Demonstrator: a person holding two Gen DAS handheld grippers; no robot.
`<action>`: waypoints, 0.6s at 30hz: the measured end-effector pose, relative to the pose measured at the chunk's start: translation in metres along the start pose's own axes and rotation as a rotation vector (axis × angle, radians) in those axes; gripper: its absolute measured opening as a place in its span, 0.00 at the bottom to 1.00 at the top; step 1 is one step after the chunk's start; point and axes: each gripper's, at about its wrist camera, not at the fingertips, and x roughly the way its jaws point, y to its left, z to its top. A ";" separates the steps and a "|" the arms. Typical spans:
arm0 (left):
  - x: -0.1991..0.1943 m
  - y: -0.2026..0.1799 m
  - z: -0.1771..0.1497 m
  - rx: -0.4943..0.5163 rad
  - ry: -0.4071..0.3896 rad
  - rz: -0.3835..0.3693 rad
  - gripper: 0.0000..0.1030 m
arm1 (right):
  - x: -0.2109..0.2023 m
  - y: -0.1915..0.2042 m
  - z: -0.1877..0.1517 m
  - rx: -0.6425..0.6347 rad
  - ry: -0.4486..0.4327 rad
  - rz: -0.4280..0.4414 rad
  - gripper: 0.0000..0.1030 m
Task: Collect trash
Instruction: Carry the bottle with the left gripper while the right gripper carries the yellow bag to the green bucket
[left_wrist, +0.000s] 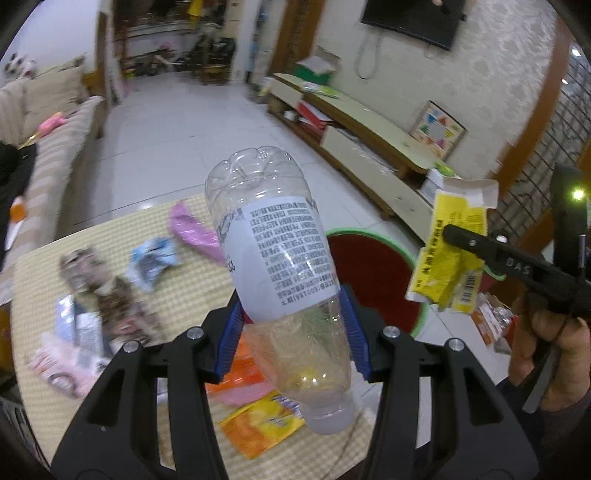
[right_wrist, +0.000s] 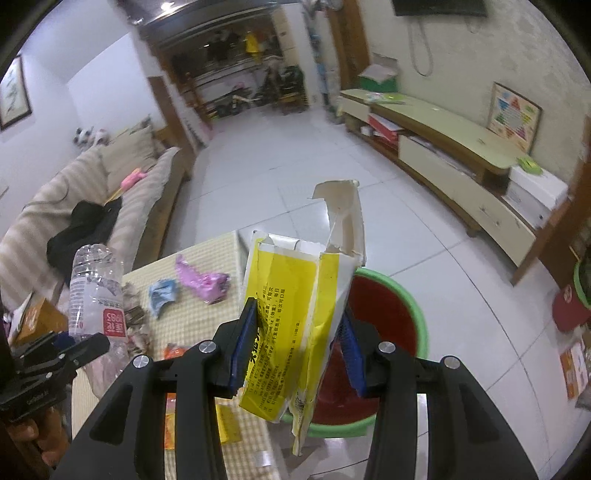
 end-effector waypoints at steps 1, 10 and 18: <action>0.006 -0.008 0.003 0.011 0.005 -0.018 0.47 | -0.001 -0.007 0.000 0.008 -0.004 -0.007 0.40; 0.050 -0.064 0.021 0.076 0.044 -0.094 0.47 | 0.000 -0.044 0.006 0.055 -0.037 -0.065 0.40; 0.078 -0.086 0.032 0.105 0.053 -0.111 0.47 | 0.010 -0.056 0.012 0.076 -0.032 -0.076 0.40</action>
